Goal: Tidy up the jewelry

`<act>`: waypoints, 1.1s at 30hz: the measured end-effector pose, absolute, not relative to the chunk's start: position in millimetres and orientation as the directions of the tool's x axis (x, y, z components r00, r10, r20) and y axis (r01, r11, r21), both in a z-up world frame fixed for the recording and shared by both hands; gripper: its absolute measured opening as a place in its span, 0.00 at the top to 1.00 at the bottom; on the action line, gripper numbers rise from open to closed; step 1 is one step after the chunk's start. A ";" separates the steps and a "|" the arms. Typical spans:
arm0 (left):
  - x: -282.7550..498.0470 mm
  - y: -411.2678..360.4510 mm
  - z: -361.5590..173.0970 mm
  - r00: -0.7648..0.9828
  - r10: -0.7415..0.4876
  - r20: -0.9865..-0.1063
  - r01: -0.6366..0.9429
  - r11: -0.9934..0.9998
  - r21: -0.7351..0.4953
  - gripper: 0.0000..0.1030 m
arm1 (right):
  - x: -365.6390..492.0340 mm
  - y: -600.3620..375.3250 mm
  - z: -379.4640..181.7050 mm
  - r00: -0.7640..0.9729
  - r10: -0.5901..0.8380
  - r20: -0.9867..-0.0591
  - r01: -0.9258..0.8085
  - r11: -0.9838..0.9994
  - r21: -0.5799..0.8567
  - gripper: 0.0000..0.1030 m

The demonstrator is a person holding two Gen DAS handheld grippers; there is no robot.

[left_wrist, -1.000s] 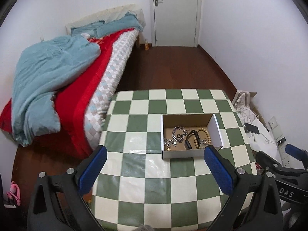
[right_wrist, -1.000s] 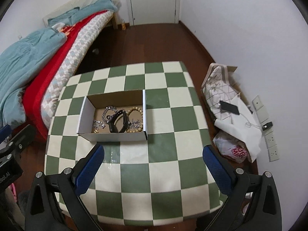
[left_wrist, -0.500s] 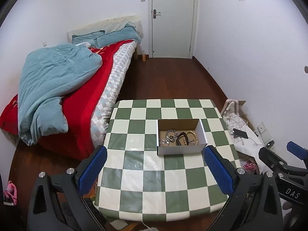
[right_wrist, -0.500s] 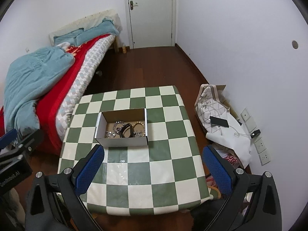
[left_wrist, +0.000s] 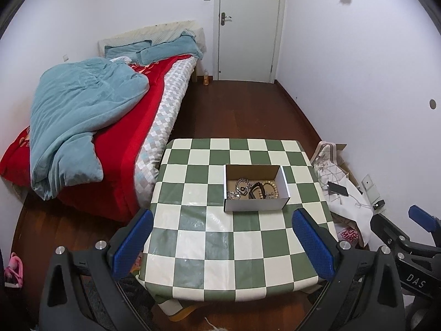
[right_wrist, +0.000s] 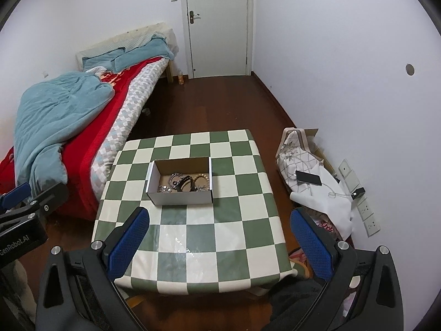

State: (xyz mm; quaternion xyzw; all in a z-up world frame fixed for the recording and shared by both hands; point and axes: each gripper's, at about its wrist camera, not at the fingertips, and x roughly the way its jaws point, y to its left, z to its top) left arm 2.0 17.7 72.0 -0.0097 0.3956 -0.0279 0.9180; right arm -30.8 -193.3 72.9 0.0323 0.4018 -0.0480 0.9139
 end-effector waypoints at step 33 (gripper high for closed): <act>61.8 1.5 60.2 0.665 -0.001 -0.747 0.006 1.000 0.004 0.00 | 57.6 -189.3 57.9 0.648 -0.101 -0.755 0.124 0.992 -0.026 0.00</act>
